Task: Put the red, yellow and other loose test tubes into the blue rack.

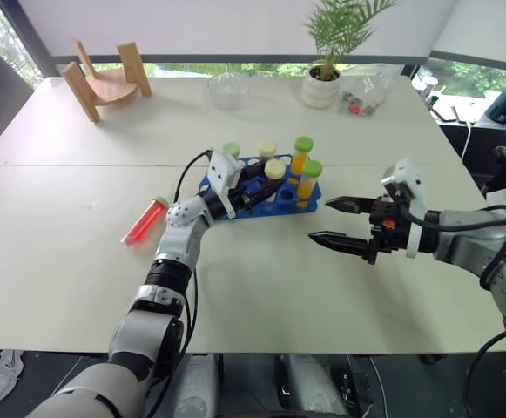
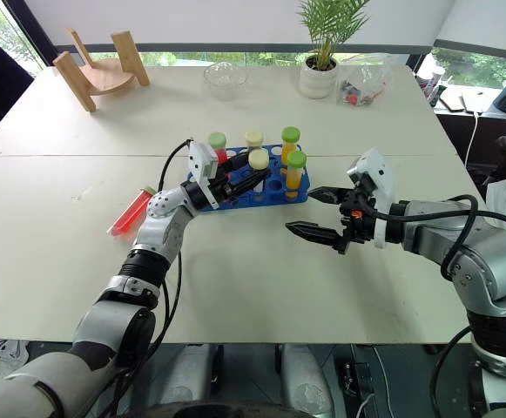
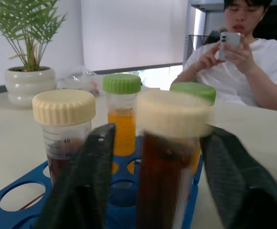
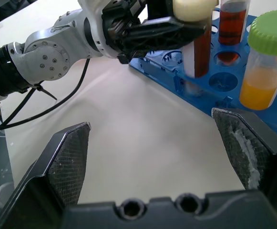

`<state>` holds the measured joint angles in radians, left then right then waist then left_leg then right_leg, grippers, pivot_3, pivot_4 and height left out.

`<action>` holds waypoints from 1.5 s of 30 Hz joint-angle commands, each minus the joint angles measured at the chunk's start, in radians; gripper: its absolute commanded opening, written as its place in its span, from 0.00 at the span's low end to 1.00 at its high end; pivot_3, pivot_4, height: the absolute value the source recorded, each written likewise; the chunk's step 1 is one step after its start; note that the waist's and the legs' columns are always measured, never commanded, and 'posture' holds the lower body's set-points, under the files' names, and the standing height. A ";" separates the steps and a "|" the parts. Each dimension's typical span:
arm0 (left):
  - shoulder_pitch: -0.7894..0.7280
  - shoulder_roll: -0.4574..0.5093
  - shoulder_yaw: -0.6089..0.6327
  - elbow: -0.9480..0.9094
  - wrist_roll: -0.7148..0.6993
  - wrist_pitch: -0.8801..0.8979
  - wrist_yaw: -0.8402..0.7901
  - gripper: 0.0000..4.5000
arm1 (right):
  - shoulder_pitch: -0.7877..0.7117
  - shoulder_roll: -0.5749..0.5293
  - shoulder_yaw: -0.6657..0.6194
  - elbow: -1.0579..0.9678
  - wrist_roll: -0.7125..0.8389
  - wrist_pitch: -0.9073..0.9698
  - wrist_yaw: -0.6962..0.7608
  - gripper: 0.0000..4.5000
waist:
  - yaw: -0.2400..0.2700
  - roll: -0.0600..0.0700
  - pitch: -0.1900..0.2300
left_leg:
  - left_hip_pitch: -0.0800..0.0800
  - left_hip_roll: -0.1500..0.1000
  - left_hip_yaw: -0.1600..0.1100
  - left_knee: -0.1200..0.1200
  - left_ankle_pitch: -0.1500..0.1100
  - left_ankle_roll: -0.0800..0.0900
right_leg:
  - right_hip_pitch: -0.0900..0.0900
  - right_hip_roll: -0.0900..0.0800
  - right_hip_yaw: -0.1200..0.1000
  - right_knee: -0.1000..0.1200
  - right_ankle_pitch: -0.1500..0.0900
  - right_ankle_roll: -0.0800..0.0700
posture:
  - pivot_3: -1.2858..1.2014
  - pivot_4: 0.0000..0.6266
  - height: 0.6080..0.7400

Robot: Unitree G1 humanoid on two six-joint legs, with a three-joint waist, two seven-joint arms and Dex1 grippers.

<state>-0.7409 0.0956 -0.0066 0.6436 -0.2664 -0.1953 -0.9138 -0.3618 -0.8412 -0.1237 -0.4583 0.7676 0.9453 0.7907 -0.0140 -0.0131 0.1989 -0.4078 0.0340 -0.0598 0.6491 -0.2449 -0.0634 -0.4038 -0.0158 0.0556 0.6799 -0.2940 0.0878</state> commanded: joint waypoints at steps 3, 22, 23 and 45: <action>0.051 0.119 0.002 -0.299 -0.008 0.187 0.031 0.99 | 0.004 0.011 -0.001 -0.041 0.008 -0.022 0.001 1.00 | -0.006 0.000 0.000 | 0.000 0.000 0.000 0.000 0.000 0.000 | 0.000 0.000 0.000 0.000 0.000 0.000 | 0.52 0.24 1.00; -0.334 1.081 -0.450 -0.438 -0.012 1.357 -0.371 0.99 | -0.100 0.116 0.256 -0.022 -0.042 -0.139 0.173 1.00 | -0.028 -0.001 0.002 | 0.000 0.002 0.000 -0.004 0.000 0.000 | -0.002 0.002 -0.001 -0.002 -0.003 -0.002 | 0.52 0.24 1.00; -0.381 1.063 -0.548 -0.365 0.044 1.364 -0.415 0.99 | -0.094 0.115 0.250 -0.032 -0.041 -0.141 0.171 1.00 | -0.029 -0.001 0.002 | -0.001 0.002 -0.001 -0.004 0.000 0.000 | -0.003 0.002 -0.002 0.000 -0.004 -0.003 | 0.52 0.24 1.00; -0.625 0.575 -0.709 0.609 0.493 0.987 -0.523 0.46 | -0.019 0.108 0.135 -0.158 0.009 -0.090 0.019 1.00 | -0.029 -0.003 0.003 | -0.012 0.003 -0.001 -0.001 0.000 0.000 | -0.014 0.002 -0.002 0.003 -0.004 -0.004 | 0.52 0.24 1.00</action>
<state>-1.3436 0.6698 -0.7381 1.2298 0.1901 0.8146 -1.4460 -0.3840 -0.7265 0.0445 -0.5715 0.7548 0.8562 0.8164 -0.0430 -0.0158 0.2016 -0.4200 0.0366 -0.0610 0.6482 -0.2451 -0.0629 -0.4174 -0.0137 0.0535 0.6834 -0.2980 0.0840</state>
